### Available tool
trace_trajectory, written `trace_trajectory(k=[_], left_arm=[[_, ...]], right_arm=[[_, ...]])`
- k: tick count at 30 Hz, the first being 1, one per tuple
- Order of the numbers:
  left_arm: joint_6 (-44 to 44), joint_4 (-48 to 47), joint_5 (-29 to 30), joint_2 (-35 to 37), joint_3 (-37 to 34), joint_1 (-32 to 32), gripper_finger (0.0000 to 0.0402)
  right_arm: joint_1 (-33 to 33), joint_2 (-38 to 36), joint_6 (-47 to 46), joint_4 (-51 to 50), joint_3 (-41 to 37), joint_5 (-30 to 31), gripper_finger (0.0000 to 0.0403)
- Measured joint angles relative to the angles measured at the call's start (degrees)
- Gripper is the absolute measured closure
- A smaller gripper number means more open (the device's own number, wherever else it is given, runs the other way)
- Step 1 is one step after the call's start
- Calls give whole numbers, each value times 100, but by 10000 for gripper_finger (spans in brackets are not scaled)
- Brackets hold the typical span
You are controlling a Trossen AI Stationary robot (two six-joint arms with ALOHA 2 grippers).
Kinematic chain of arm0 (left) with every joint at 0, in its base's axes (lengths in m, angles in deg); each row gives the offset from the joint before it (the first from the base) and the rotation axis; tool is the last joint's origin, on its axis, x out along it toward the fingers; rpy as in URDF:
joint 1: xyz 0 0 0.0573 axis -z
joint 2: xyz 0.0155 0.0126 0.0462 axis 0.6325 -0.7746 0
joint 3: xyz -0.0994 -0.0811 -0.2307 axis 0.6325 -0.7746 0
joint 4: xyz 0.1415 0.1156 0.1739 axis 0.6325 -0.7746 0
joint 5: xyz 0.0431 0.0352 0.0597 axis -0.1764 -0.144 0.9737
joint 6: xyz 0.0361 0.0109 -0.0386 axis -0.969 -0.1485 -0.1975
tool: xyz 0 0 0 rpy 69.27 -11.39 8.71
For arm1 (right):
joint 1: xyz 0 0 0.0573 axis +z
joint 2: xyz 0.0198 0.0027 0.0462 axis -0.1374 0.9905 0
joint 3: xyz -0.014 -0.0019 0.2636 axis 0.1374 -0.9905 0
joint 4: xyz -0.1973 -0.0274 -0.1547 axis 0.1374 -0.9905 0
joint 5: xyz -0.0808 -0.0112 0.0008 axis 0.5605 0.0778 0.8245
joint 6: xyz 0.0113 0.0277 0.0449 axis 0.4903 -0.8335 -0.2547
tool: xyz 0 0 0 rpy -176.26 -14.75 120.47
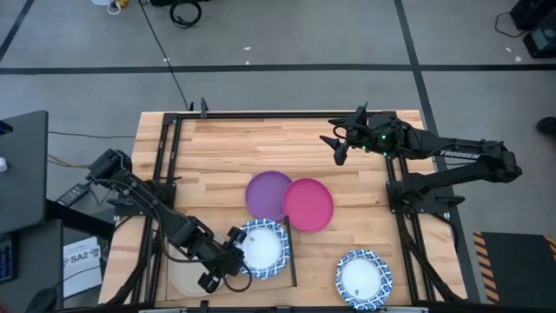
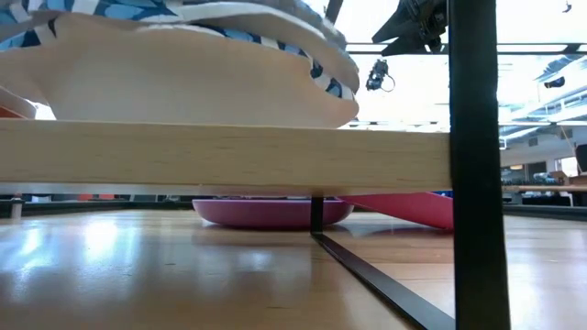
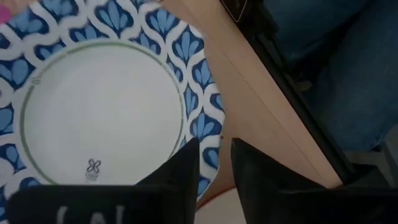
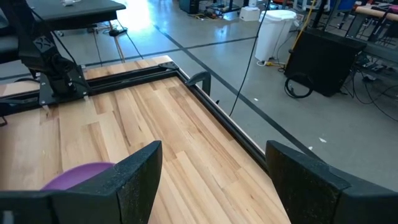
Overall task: Place and stack plates onto a shelf
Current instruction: Stack the top blue patterned bowl on top of the blue patterned bowl on the shelf, then stack the pink plate on top of the gray plate on the shelf
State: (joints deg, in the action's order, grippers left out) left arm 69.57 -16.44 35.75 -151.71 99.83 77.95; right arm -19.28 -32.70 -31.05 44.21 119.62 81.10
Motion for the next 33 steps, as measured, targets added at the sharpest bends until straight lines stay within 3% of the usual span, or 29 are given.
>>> trace_trajectory(k=[12,16,26,33], left_arm=[[33,-19,-15,14,0,1,285],[35,-31,-15,96,-1,-33,285],[35,-599,18,824,0,-273,285],[35,-1111,47,1472,1,-833,285]], right_arm=[[-1,0,0,0,0,-16,112],[0,0,-2,0,0,-288,112],[-1,0,-17,2,0,-737,112],[0,0,-18,0,0,-1398,112]])
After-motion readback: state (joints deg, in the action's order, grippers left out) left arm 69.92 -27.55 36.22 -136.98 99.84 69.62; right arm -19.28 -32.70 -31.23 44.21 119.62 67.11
